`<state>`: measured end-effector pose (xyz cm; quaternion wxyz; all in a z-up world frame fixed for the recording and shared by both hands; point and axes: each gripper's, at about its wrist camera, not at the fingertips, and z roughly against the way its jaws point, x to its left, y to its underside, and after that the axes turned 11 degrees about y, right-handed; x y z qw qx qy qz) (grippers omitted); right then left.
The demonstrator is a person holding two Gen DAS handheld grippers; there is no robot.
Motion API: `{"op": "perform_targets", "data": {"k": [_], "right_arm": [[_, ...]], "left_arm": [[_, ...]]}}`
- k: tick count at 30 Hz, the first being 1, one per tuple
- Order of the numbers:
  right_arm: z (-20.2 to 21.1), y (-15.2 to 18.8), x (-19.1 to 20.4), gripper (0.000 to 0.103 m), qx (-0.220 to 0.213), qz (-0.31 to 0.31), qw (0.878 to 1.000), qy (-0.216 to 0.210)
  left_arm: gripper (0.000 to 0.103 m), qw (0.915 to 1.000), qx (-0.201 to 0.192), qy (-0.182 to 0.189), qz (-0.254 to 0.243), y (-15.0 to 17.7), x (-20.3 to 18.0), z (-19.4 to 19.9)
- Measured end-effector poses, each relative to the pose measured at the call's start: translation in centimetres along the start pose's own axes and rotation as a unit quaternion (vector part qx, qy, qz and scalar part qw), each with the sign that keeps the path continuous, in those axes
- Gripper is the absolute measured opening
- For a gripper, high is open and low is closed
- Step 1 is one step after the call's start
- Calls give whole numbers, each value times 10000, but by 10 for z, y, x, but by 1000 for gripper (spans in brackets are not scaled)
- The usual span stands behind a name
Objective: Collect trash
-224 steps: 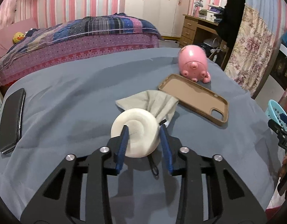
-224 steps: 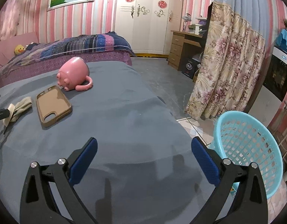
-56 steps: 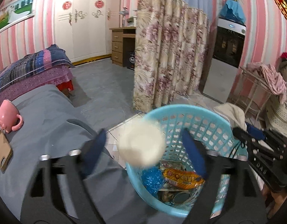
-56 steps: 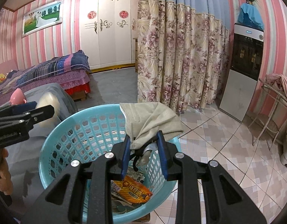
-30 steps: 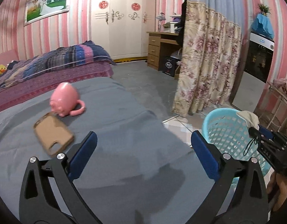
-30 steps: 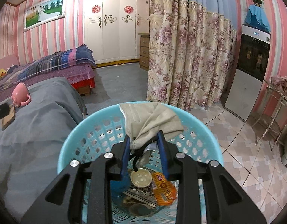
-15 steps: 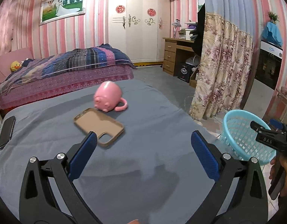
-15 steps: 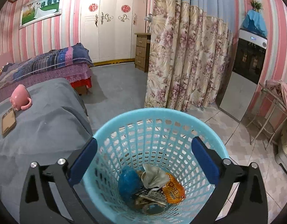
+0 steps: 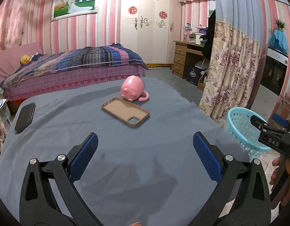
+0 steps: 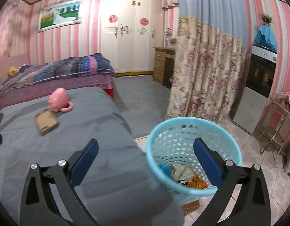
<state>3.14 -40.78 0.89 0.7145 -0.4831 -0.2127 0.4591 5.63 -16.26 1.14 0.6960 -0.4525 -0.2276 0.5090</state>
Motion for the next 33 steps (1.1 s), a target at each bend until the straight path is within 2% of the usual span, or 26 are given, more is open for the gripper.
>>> {"op": "perform_targets", "data": {"k": [5, 16, 26, 33], "right_arm": [[25, 8, 18, 99, 70, -95, 9997, -190], [74, 27, 55, 98, -298, 154, 9982, -504], [87, 41, 71, 98, -355, 397, 9963, -672], [85, 43, 68, 98, -335, 289, 9964, -717]], "left_arm": [[98, 9999, 31, -145, 50, 14, 7, 18], [98, 9993, -159, -273, 192, 26, 16, 33], [98, 9991, -152, -334, 201, 39, 21, 31], [98, 9986, -202, -434, 245, 39, 30, 33]]}}
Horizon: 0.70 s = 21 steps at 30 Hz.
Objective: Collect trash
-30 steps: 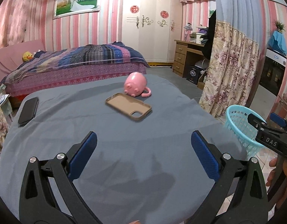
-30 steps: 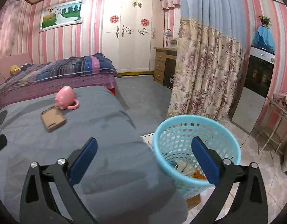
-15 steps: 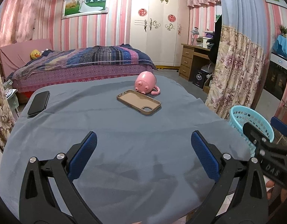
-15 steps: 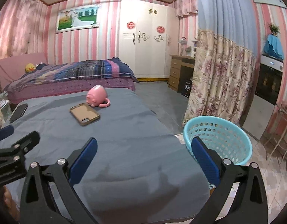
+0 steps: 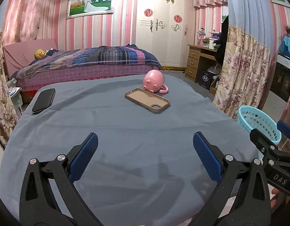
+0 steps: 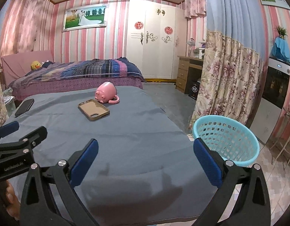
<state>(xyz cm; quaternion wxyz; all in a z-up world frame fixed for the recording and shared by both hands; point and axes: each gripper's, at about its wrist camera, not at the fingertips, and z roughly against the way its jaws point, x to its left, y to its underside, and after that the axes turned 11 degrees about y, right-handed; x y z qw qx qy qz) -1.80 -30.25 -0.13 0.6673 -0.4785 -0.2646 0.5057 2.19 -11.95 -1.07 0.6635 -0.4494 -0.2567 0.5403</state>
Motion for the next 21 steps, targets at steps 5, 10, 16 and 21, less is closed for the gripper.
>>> {"op": "perform_targets", "data": {"k": [5, 10, 16, 21], "right_arm": [[0, 0, -1, 98, 10, -8, 10000, -38], [-2, 1, 0, 98, 15, 4, 10000, -57], [-2, 1, 0, 98, 15, -5, 10000, -56], [-2, 1, 0, 98, 8, 2, 10000, -54]], "left_arm": [[98, 10000, -2, 12, 32, 1, 2, -1], [98, 10000, -30, -9, -22, 2, 0, -1], [98, 10000, -16, -7, -31, 3, -1, -2], [98, 10000, -18, 4, -43, 4, -2, -2]]}}
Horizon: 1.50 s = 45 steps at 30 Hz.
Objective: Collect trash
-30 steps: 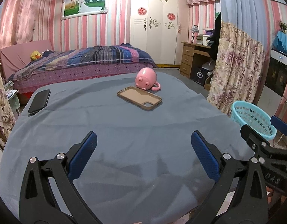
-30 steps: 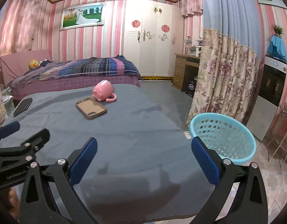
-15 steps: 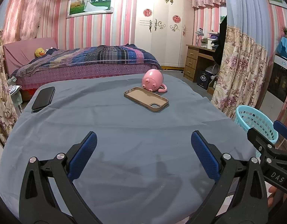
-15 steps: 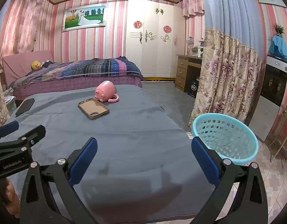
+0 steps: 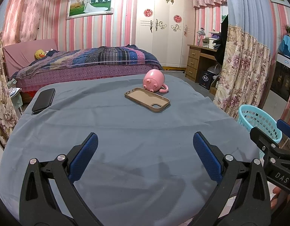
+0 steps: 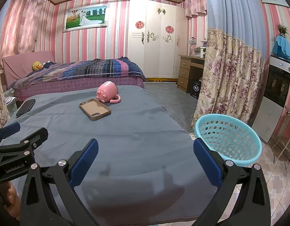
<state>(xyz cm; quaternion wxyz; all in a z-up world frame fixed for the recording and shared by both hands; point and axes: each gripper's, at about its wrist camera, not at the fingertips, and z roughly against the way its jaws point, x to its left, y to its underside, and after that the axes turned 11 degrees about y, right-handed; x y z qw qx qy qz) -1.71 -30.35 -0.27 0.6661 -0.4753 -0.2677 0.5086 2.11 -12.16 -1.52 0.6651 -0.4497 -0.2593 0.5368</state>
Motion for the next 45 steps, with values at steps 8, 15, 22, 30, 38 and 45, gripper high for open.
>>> {"op": "perform_targets", "data": {"k": [8, 15, 22, 30, 38, 45], "right_arm": [[0, 0, 1, 98, -3, 7, 10000, -5], [0, 0, 1, 98, -6, 5, 10000, -2], [0, 0, 1, 98, -7, 3, 10000, -5], [-1, 1, 1, 98, -4, 5, 10000, -3], [0, 1, 1, 99, -11, 7, 10000, -4], [0, 1, 1, 98, -12, 5, 10000, -1]], "left_arm": [[98, 10000, 3, 4, 1, 1, -1, 0], [98, 10000, -8, -3, -41, 1, -2, 0], [98, 10000, -15, -3, -45, 1, -1, 1], [98, 10000, -22, -8, -66, 0, -2, 2], [98, 9999, -58, -19, -80, -1, -2, 4], [98, 10000, -42, 8, -82, -3, -1, 4]]}}
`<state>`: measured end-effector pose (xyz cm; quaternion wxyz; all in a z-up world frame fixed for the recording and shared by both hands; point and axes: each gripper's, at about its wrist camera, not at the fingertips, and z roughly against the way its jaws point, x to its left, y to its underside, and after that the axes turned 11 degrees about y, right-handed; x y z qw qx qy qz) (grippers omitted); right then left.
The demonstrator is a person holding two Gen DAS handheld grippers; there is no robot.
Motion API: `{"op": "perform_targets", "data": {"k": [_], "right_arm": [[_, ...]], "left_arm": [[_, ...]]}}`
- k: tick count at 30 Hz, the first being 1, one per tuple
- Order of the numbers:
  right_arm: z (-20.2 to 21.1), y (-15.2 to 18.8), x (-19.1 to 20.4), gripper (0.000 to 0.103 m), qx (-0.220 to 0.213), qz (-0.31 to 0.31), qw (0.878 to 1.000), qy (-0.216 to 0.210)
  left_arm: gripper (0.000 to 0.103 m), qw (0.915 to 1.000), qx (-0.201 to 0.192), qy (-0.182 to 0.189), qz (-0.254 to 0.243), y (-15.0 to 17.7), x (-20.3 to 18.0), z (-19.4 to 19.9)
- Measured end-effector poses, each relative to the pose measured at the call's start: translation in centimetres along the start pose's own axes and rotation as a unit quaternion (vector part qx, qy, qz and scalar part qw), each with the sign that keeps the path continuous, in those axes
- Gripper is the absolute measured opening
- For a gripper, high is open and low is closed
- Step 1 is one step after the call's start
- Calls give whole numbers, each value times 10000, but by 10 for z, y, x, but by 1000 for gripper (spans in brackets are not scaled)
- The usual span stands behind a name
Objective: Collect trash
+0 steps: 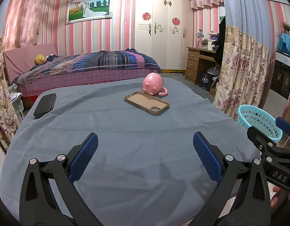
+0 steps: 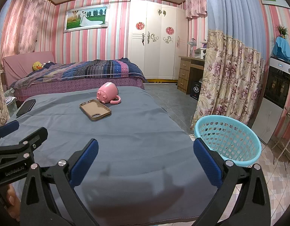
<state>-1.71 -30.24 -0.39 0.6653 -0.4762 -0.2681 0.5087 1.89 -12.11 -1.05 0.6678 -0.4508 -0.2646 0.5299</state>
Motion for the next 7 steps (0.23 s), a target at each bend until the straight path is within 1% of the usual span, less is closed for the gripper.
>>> {"op": "perform_targets", "data": {"k": [7], "right_arm": [[0, 0, 0, 98, 0, 6, 10000, -2]], "left_arm": [[98, 10000, 10, -7, 21, -1, 1, 0]]}}
